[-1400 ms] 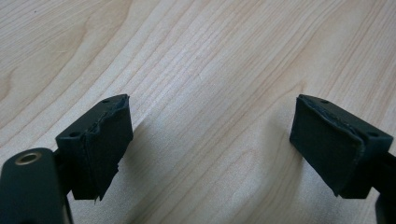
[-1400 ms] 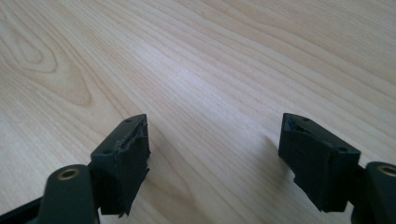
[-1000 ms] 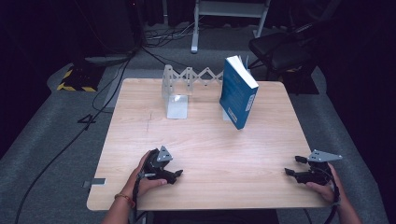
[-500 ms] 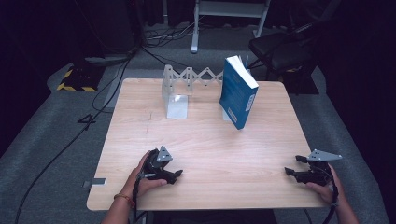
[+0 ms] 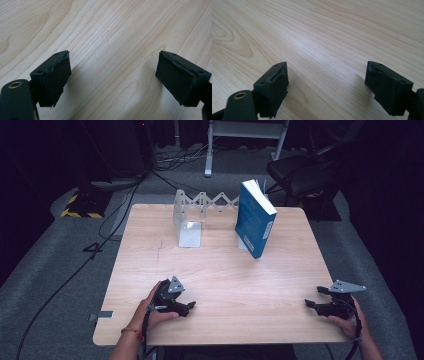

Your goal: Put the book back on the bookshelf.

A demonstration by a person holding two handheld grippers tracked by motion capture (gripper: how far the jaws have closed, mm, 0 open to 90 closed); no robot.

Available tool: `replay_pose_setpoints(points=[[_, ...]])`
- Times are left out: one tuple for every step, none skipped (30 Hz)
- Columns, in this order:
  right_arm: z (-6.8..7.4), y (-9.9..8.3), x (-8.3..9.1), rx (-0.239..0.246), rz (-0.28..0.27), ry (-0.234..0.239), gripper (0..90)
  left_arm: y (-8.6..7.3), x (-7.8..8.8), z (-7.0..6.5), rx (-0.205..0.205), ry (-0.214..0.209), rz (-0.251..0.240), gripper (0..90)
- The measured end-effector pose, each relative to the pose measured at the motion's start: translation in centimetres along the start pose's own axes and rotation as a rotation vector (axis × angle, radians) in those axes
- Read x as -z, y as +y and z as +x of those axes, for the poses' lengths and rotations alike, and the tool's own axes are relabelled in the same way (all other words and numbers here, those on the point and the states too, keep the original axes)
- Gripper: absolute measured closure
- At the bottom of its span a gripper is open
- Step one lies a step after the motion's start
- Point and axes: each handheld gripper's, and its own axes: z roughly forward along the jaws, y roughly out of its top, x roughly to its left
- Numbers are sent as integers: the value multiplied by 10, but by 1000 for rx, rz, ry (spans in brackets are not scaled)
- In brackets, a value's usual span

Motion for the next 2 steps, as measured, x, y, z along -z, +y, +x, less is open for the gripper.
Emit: replay_pose_setpoints(points=[[0,0,0,0,0,0,192,0,0,0,5,-3,-1,133],[0,0,0,-1,1,0,192,0,0,0,5,-3,-1,133]])
